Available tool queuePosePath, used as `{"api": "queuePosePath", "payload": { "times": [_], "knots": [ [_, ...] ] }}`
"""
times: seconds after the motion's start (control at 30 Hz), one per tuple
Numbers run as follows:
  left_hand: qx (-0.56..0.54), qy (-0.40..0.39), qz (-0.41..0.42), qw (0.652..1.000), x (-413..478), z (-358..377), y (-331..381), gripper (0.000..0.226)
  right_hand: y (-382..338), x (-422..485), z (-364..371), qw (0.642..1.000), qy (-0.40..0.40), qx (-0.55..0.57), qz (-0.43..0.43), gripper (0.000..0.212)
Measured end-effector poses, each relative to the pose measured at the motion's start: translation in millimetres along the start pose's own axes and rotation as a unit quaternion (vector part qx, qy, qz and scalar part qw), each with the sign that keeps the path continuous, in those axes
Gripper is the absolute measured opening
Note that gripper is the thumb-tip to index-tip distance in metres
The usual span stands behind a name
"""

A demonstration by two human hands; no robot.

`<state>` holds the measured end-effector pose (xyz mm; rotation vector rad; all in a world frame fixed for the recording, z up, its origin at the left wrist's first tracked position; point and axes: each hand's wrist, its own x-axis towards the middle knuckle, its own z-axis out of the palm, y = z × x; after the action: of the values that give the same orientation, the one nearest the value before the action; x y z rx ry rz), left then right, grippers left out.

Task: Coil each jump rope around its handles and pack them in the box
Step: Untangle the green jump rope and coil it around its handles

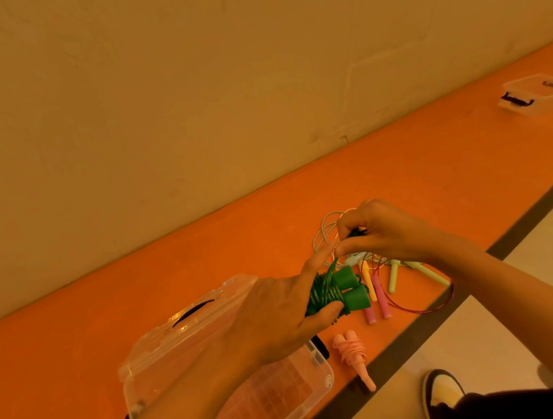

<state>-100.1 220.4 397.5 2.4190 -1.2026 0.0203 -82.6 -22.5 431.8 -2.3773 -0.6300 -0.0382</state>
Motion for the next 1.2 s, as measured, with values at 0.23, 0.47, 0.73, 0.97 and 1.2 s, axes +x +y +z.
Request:
{"api": "queuePosePath", "payload": {
  "times": [0.23,0.47,0.73,0.97,1.2],
  "knots": [
    [-0.067,0.021,0.007,0.998,0.9,-5.9,-9.8,0.057,2.3,-11.3,-21.3,0.985,-0.076,0.141,0.069,0.020],
    [0.005,0.002,0.083,0.997,2.8,-1.9,-3.1,0.053,1.6,-8.5,-18.8,0.990,-0.033,0.098,0.093,0.012],
    [0.024,0.024,0.101,0.994,-3.6,9.3,-0.4,0.054,-0.2,0.4,10.9,0.993,-0.036,0.054,0.093,0.033],
    [0.046,0.100,0.084,0.990,-3.9,1.5,-7.7,0.059,-1.2,-6.9,-3.6,0.973,-0.075,0.166,0.143,0.018],
    [0.005,0.163,-0.003,0.987,-2.5,-5.4,-19.0,0.060,-7.4,-9.3,-9.6,0.943,0.070,0.246,0.211,0.026]
  ]
}}
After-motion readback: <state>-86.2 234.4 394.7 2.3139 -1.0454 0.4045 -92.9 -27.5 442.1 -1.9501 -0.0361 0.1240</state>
